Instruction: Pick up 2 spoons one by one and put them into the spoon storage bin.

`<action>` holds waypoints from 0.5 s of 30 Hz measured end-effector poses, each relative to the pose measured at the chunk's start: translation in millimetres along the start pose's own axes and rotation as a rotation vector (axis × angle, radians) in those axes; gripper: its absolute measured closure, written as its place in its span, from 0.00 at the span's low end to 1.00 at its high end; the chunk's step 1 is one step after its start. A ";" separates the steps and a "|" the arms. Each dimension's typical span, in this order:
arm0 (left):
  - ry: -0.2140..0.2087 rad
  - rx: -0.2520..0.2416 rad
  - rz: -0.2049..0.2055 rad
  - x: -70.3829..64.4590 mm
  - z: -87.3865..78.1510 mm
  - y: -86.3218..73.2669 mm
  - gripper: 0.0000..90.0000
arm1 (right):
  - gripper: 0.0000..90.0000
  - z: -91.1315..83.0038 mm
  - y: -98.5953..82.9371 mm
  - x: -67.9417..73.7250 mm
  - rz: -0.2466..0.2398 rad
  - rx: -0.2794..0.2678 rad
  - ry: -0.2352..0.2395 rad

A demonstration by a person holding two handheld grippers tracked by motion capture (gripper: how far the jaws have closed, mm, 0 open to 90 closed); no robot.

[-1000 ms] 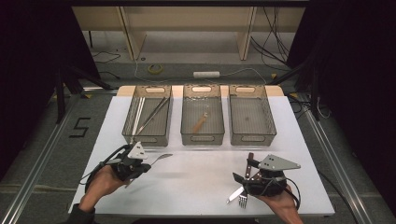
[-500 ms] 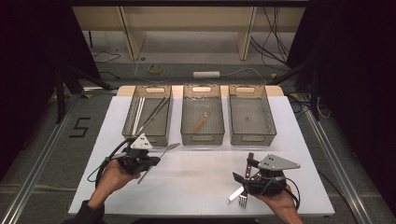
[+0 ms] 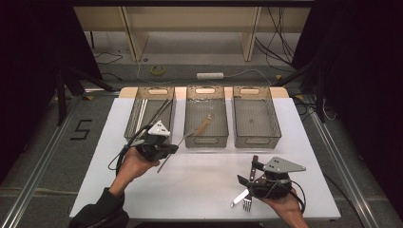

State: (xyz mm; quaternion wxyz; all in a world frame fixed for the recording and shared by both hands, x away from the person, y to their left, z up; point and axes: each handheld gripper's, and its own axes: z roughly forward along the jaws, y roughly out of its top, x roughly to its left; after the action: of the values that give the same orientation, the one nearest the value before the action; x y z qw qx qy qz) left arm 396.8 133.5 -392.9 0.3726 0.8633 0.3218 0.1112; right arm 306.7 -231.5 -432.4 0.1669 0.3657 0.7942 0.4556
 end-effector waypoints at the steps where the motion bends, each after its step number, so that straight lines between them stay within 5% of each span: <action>1: 0.003 -0.007 -0.005 0.7 1.3 2.5 0.99 | 0.30 0.2 0.0 0.2 0.000 -0.002 0.001; 9: 0.013 -0.062 -0.023 9.0 6.8 27.0 0.99 | 0.30 0.0 0.3 -0.6 0.004 -0.005 -0.001; 15: 0.019 -0.128 -0.075 15.9 9.3 42.2 0.99 | 0.30 -0.1 0.3 -0.5 0.004 -0.005 0.000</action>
State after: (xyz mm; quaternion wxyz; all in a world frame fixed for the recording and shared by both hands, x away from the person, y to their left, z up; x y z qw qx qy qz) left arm 433.0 116.6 -370.0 0.4281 0.8239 0.3496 0.1256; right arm 307.1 -231.8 -432.1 0.1669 0.3669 0.7923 0.4580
